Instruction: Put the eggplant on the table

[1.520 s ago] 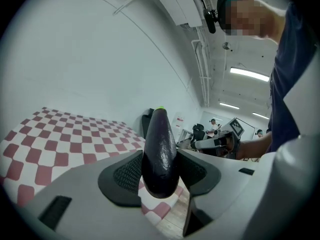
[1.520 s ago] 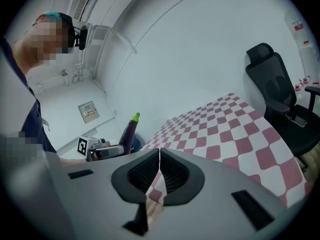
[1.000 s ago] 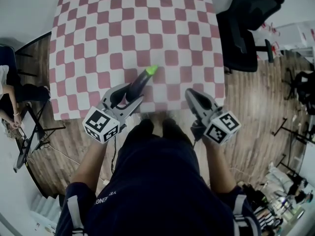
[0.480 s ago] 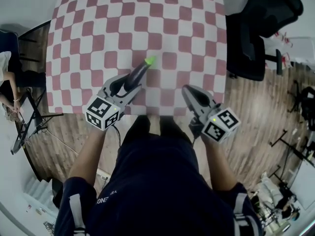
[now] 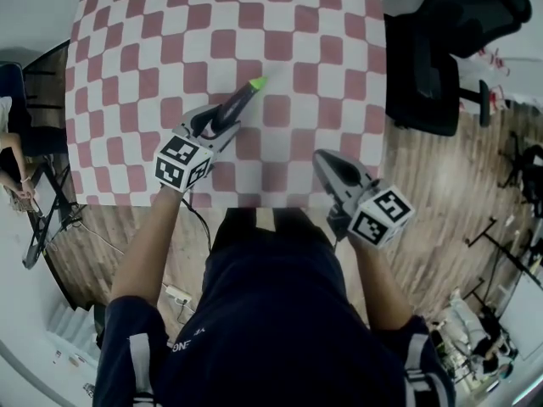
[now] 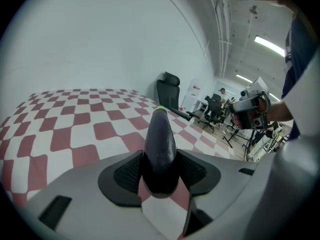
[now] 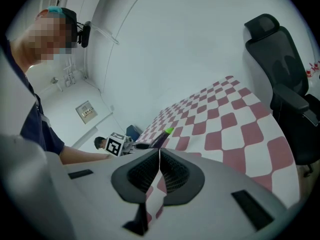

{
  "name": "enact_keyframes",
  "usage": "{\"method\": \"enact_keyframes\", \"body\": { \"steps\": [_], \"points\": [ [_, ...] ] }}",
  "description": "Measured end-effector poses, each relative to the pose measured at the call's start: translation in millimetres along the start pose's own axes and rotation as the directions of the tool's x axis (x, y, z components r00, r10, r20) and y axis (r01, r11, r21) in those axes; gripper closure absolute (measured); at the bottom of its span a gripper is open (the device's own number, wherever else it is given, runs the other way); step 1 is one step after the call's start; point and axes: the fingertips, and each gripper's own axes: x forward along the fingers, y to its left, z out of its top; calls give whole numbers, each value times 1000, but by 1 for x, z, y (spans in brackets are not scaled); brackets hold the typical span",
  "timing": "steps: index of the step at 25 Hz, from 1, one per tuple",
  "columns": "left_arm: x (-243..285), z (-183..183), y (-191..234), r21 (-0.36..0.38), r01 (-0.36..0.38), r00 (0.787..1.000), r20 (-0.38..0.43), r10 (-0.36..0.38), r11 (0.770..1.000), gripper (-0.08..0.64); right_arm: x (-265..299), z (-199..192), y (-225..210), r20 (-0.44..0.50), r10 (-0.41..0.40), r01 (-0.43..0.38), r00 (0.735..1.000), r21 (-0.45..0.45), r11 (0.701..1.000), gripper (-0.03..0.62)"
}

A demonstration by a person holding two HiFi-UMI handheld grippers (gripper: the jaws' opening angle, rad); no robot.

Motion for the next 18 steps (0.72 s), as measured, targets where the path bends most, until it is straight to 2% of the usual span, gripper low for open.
{"method": "enact_keyframes", "body": {
  "steps": [9, 18],
  "points": [
    [51, -16, 37, 22, -45, 988, -148, 48, 999, 328, -1, -10, -17, -45, -10, 11, 999, 30, 999, 574],
    [71, -30, 52, 55, -84, 956, -277, 96, 995, 328, 2, -11, -22, -62, -5, 7, 998, 37, 999, 574]
  ]
}}
